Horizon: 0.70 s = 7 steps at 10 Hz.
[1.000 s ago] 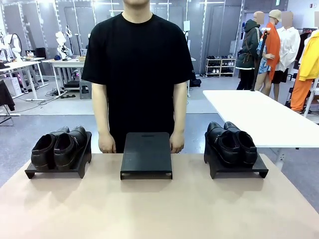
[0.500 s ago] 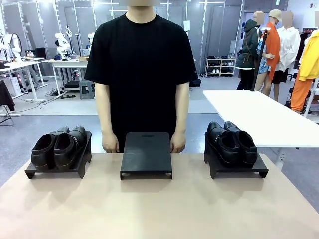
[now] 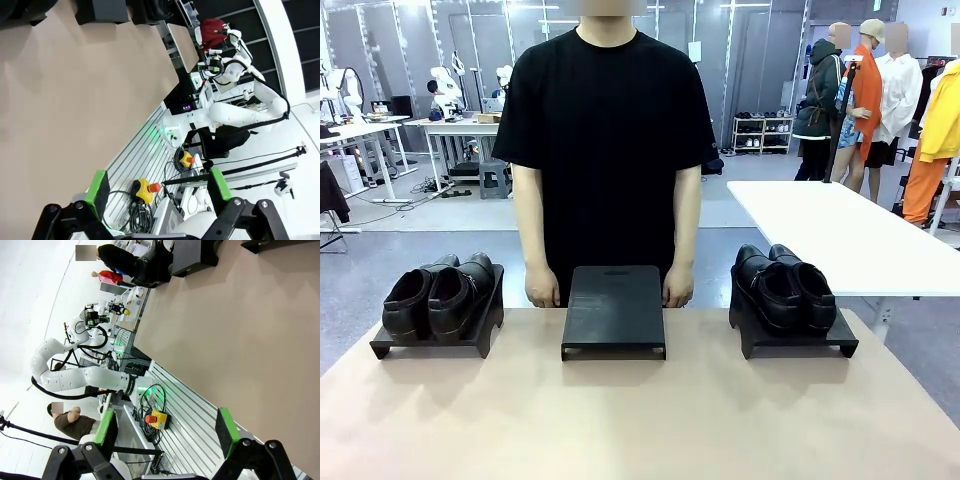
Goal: Place the shoes on the stand as instructed by the person.
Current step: Pick up another pair of Shoes and place it on the Shoes Stand indicated by the person.
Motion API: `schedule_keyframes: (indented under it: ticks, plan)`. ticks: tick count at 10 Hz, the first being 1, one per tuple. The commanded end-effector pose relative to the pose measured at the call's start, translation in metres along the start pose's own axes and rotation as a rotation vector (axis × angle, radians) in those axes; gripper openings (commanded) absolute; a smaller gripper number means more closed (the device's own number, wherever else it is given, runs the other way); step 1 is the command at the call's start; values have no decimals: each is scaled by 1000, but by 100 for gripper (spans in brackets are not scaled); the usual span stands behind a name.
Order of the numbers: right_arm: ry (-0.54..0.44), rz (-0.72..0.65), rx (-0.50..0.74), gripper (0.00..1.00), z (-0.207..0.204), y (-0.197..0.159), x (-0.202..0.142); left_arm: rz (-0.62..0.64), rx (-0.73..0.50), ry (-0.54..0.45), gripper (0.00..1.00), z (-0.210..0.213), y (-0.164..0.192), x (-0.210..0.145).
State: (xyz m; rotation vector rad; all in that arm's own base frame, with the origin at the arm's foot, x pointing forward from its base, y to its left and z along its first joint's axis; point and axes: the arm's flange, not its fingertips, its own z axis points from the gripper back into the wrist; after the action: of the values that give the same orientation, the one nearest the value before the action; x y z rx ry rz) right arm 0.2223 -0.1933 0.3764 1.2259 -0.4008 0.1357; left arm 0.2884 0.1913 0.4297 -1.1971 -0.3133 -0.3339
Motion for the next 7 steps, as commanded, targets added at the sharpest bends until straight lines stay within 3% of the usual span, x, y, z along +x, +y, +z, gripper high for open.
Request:
schedule_keyframes:
  ticks: [1, 7]
  plan:
    - [-12, 8, 9, 100, 0, 4, 0, -28, -12, 16, 100, -4, -3, -2]
    - [-12, 8, 9, 100, 0, 4, 0, -28, -12, 16, 100, -4, -3, -2]
